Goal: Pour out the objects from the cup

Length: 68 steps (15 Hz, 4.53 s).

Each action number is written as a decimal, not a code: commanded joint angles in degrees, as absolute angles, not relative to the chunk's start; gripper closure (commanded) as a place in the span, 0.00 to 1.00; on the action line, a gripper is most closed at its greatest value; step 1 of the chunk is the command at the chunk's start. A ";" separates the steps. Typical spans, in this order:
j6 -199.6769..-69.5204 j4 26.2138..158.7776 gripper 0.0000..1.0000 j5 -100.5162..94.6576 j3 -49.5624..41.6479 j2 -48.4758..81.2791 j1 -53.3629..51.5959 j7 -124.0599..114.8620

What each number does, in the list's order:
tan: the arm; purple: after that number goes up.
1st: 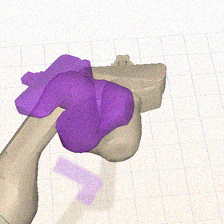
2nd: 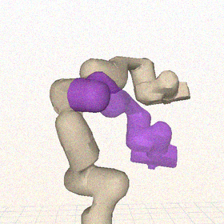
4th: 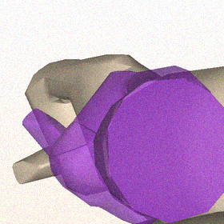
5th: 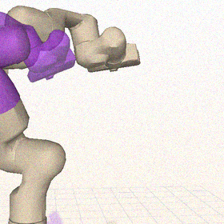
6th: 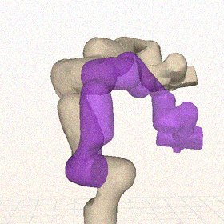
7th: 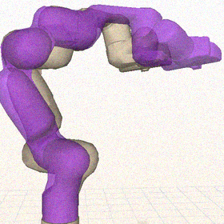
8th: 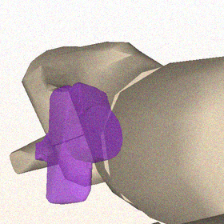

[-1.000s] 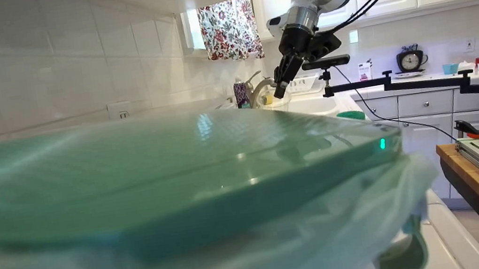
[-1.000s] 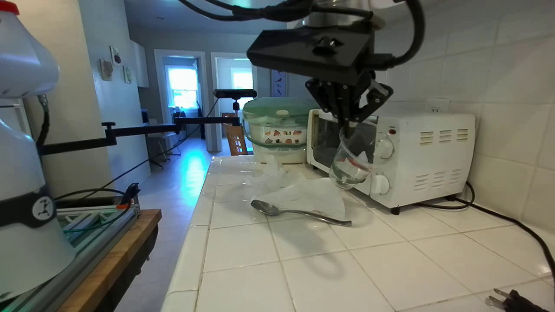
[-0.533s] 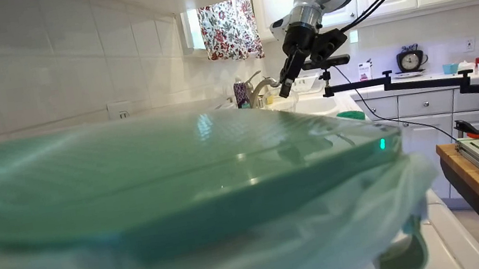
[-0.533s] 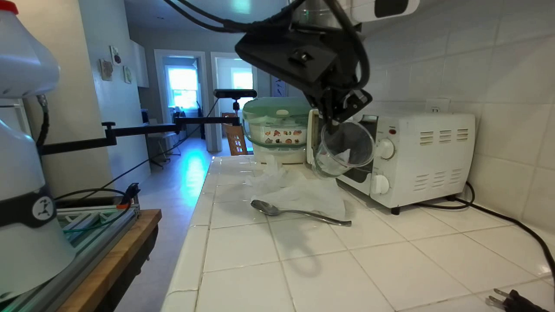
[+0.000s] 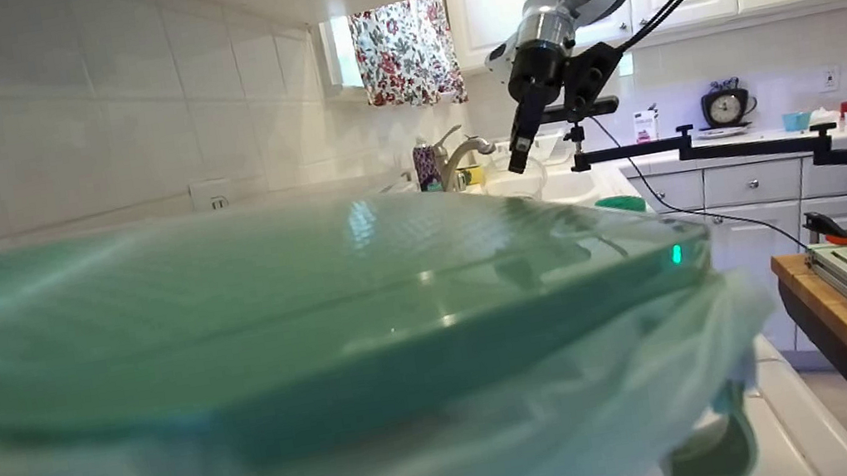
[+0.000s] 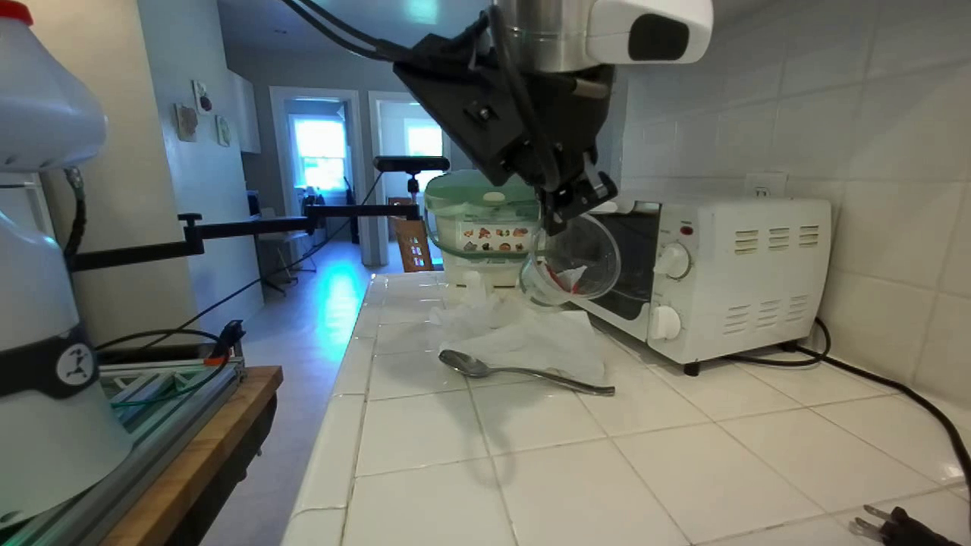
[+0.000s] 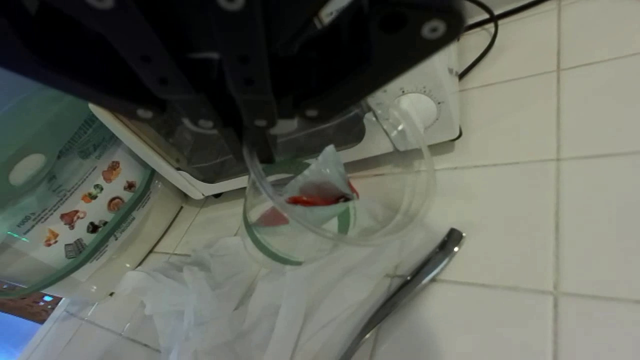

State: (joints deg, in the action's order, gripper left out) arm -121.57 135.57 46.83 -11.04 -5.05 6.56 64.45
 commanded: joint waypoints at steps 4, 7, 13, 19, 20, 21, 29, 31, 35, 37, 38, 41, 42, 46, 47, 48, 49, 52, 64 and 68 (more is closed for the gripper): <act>-112.81 134.35 0.98 47.91 -11.57 -4.46 8.20 59.30; -109.45 133.74 0.98 48.94 -11.85 -4.00 8.59 58.26; -103.37 131.90 0.98 54.71 -11.90 -2.72 8.96 55.95; -98.69 130.52 0.98 58.68 -11.89 -1.16 9.53 53.29; -98.06 130.36 0.98 58.90 -11.87 -0.97 9.68 52.89; -97.17 130.23 0.98 59.10 -11.89 -0.72 9.89 52.48; -90.80 128.93 0.98 62.43 -12.06 0.97 11.00 48.46; -89.09 128.65 0.98 63.39 -12.16 1.43 11.36 47.50; -85.85 128.07 0.98 65.16 -12.50 2.36 12.02 45.89; -83.85 127.88 0.98 65.88 -12.76 2.77 12.23 44.98; -82.90 127.83 0.98 66.28 -12.83 2.95 12.34 44.52; -80.05 127.59 0.98 67.13 -12.91 3.66 12.78 43.31; -79.53 127.57 0.98 67.29 -12.94 3.82 12.87 42.99; -76.29 127.34 0.98 67.39 -13.13 4.92 13.22 41.39; -75.50 127.34 0.98 67.53 -13.21 5.11 13.28 40.98; -74.43 127.21 0.98 67.68 -13.29 5.42 13.39 40.53; -73.32 127.08 0.98 68.01 -13.38 5.76 13.53 40.05; -70.93 126.56 0.98 69.07 -13.57 6.78 13.84 38.77; -69.20 126.37 0.98 70.56 -13.64 8.13 13.92 37.04; -81.26 126.89 0.98 63.34 -13.05 5.13 12.14 39.04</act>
State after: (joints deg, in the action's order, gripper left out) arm -74.95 127.08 67.90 -13.38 7.21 13.37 38.55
